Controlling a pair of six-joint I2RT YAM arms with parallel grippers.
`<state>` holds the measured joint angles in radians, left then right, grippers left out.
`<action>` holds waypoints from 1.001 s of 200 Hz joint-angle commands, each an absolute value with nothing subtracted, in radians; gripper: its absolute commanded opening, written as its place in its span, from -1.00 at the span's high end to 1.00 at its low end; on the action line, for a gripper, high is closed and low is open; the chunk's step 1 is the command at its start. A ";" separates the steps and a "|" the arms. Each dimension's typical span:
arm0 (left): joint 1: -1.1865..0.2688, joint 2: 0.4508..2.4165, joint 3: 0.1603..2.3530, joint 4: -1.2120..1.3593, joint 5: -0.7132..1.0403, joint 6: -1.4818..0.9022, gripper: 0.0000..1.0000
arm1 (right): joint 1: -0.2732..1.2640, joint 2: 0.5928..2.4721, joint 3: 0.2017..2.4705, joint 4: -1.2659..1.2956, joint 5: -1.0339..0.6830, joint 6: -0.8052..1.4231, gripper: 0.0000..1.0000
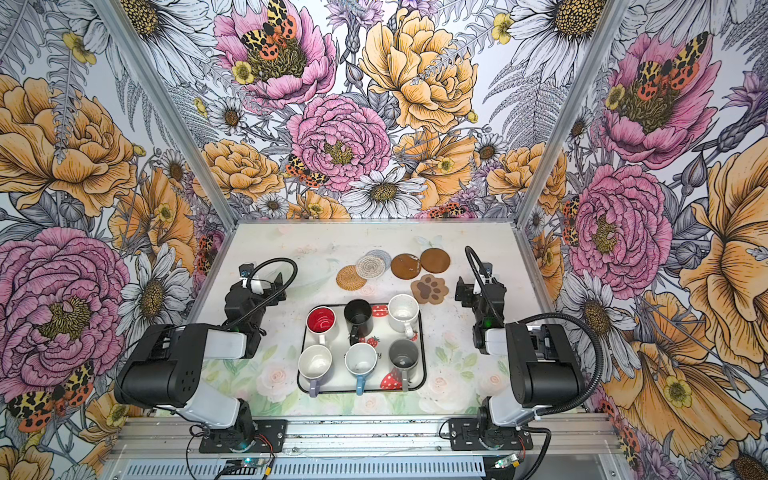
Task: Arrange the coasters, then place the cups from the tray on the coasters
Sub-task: 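Reach both grippers forward over the cluster of overlapping coasters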
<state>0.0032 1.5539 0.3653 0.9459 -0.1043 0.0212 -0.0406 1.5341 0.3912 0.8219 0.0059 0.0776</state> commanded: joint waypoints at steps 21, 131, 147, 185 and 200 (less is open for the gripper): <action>0.013 1.553 0.378 0.944 -0.079 0.003 -0.98 | -0.044 1.536 0.396 0.859 0.000 0.077 -0.81; -0.030 1.290 0.589 0.392 -0.061 -0.002 -0.84 | -0.041 1.365 0.696 0.238 -0.023 0.136 -0.71; -0.048 1.265 0.680 0.244 -0.037 -0.015 -0.78 | -0.035 1.360 0.785 0.109 -0.055 0.161 -0.69; -0.119 1.303 0.910 -0.031 0.096 -0.098 -0.64 | 0.018 1.417 0.972 -0.086 -0.156 0.239 -0.59; -0.155 1.348 0.983 -0.081 0.159 -0.127 -0.56 | 0.059 1.447 1.003 -0.087 -0.186 0.288 -0.49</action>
<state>-0.1043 1.2953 0.8722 0.1139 0.0189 -0.0532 0.0025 1.4059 0.9413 0.0284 -0.0952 0.1936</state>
